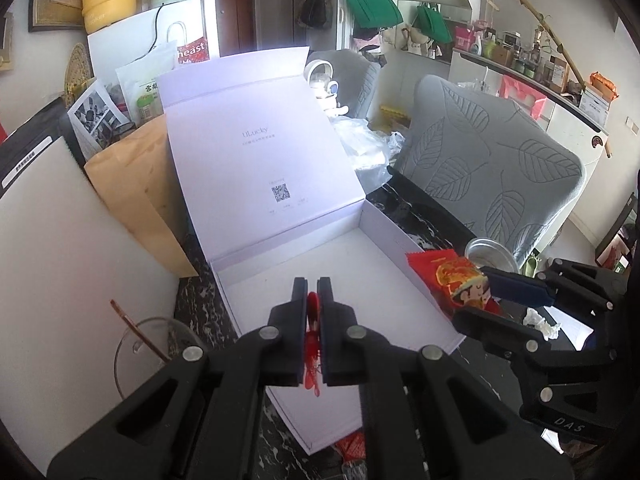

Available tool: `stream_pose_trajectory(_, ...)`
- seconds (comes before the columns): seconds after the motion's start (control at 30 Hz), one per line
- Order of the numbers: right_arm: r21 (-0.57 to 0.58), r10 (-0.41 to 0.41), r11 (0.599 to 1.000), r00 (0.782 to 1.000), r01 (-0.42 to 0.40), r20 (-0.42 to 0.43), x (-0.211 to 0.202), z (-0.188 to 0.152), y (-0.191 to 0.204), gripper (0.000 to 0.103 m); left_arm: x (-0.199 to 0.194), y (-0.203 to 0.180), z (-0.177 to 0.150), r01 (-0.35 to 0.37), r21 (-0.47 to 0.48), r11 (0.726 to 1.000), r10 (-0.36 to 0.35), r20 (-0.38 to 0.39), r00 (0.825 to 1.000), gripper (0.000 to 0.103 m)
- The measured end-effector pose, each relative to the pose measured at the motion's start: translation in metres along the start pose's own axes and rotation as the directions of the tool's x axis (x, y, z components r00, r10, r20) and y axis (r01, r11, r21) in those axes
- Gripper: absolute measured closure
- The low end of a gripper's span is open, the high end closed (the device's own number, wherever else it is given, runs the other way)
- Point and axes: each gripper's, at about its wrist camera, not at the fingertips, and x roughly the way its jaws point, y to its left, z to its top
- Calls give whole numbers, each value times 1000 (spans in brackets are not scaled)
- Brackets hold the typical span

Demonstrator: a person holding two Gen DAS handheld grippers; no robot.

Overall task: Organize objects
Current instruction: 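Carry the red pinwheel flower with the left gripper into the white box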

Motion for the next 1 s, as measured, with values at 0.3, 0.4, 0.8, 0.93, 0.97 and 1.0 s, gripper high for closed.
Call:
stream_pose_trajectory(0.3, -53, -34, 998, 999, 32, -33, 37, 29, -19, 71, 53, 1, 29, 3, -15, 1000, -3, -36, 999, 98)
stream_pose_trajectory(0.4, -66, -43, 997, 998, 40, -49, 47, 36, -24, 71, 67, 6, 37, -16, -20, 1000, 15, -45, 999, 98)
stream_pose_trajectory(0.8, -83, -44, 996, 992, 35, -115, 86, 50, -44, 71, 107, 19, 52, -34, -37, 999, 30, -93, 995, 98)
stream_pose_trajectory(0.93, -64, -24, 998, 989, 14, -146, 105, 50, -53, 71, 121, 18, 52, -37, -33, 999, 33, -117, 993, 98)
stream_pose_trajectory(0.97, -56, -17, 998, 988, 8, -155, 110, 50, -56, 71, 125, 18, 52, -36, -33, 999, 32, -126, 992, 98)
stream_pose_trajectory(1.0, -52, -13, 999, 987, 5, -162, 114, 50, -58, 71, 128, 18, 52, -35, -33, 999, 31, -131, 991, 98)
